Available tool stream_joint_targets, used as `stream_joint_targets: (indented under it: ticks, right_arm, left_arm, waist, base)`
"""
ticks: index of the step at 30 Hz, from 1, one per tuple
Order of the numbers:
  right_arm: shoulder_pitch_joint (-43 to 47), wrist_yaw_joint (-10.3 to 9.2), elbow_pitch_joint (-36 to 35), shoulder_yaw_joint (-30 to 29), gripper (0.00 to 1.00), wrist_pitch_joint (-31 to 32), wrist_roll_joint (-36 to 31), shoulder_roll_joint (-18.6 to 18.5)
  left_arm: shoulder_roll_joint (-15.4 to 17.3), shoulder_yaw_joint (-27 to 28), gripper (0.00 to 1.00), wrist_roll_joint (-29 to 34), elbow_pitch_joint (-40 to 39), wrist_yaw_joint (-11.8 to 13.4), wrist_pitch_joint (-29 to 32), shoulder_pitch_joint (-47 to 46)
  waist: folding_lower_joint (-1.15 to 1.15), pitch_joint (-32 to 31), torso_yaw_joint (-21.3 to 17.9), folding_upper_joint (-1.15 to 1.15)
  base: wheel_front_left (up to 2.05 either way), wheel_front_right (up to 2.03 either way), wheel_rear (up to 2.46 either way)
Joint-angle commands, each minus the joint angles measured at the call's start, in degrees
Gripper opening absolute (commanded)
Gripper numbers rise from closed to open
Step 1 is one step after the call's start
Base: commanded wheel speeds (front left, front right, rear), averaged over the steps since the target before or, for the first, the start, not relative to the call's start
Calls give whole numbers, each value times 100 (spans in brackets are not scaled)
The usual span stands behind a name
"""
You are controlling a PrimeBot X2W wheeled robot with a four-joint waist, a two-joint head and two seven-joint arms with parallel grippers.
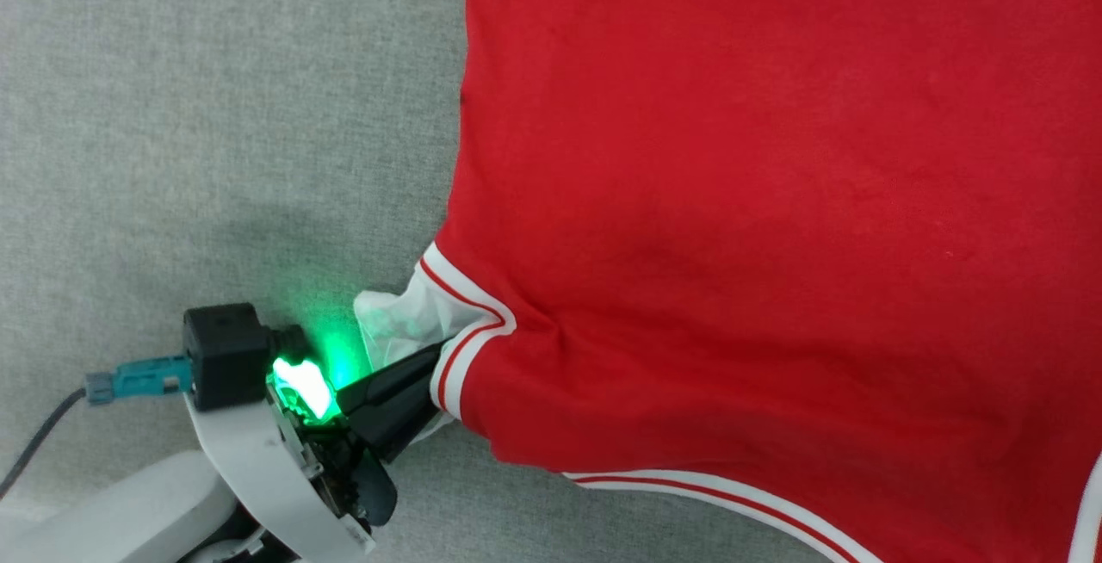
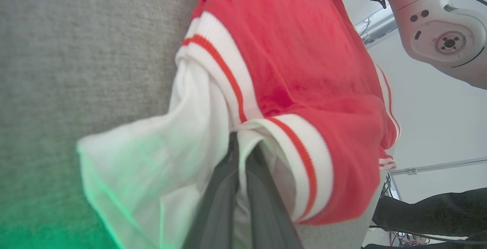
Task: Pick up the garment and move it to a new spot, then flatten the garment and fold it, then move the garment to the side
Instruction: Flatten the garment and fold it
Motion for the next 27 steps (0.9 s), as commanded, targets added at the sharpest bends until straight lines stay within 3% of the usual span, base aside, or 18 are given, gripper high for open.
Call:
stream_joint_targets:
  ticks: [1,2,3,4,10,16,27]
  right_arm:
    - [381,10,289,193,85,135,62,154]
    - [383,11,320,230,42,146,83,158]
    - [385,11,337,265,27,132,105,148]
    - [365,11,340,274,0,78,111,133]
    - [344,7,293,-39,0,-465,263,6]
    - [890,5,-63,-162,0,-910,682,-280]
    - [3477,5,-1928,-319,0,-680,1805,-1269]
  left_arm:
    - [-153,-12,0,-143,732,193,131,-74]
    - [-150,-10,0,-149,730,193,131,-85]
    - [-148,-7,0,-154,721,193,131,-99]
    - [-151,9,0,-155,717,194,131,-115]
    - [-240,215,0,-149,711,193,119,-78]
    - [-237,429,0,-156,693,180,93,190]
    - [-184,514,0,-47,670,112,75,860]
  waist:
    - [0,35,18,0]
    - [0,33,11,0]
    - [0,31,7,0]
    - [0,25,3,0]
    - [0,-197,-31,0]
    - [0,-770,-157,0]
    - [0,-1872,-524,0]
  base:
    - [0,0,0]
    - [0,0,0]
    - [0,0,0]
    - [0,0,0]
    - [0,0,0]
    - [0,0,0]
    - [0,0,0]
